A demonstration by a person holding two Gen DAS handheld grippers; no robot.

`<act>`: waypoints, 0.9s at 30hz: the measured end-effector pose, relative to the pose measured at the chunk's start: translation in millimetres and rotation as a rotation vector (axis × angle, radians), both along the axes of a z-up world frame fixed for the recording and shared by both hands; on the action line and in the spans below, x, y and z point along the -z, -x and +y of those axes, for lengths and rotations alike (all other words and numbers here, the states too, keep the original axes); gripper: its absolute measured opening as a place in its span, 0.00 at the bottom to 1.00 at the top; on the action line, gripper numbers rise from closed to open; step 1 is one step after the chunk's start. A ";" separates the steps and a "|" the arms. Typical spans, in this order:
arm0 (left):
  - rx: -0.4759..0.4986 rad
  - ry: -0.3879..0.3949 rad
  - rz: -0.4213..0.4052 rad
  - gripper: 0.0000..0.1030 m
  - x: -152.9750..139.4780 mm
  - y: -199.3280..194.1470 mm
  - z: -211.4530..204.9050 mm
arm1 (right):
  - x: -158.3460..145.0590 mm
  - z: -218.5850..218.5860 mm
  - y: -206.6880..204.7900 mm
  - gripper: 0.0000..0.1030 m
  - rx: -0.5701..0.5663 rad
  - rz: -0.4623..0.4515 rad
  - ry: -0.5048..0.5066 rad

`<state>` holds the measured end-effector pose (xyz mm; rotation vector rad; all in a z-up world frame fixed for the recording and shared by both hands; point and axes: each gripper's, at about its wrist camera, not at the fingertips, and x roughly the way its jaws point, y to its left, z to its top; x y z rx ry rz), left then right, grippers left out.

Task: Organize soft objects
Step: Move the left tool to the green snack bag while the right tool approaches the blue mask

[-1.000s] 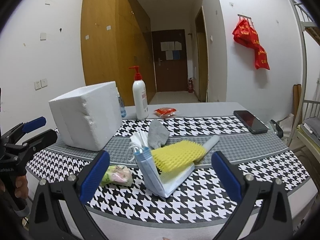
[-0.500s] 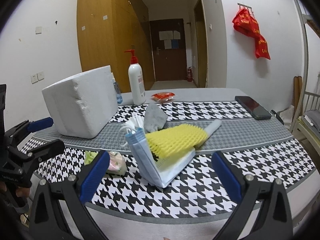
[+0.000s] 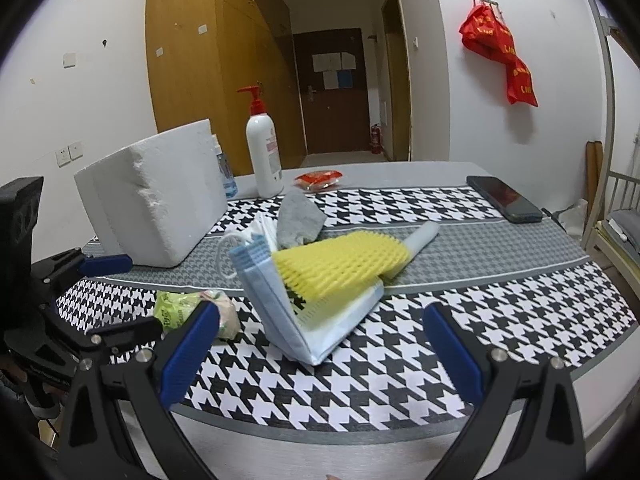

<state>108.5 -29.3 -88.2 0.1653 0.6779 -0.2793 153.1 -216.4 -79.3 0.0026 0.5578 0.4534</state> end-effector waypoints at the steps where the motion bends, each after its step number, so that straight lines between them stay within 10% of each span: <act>1: 0.002 -0.007 0.004 0.99 0.4 0.0 -0.2 | 0.9 0.3 -0.4 1.00 -0.002 0.003 0.000; 27: 0.065 -0.046 0.162 0.57 20.7 -32.8 -15.8 | 15.2 6.7 -5.7 0.91 -0.068 0.044 0.012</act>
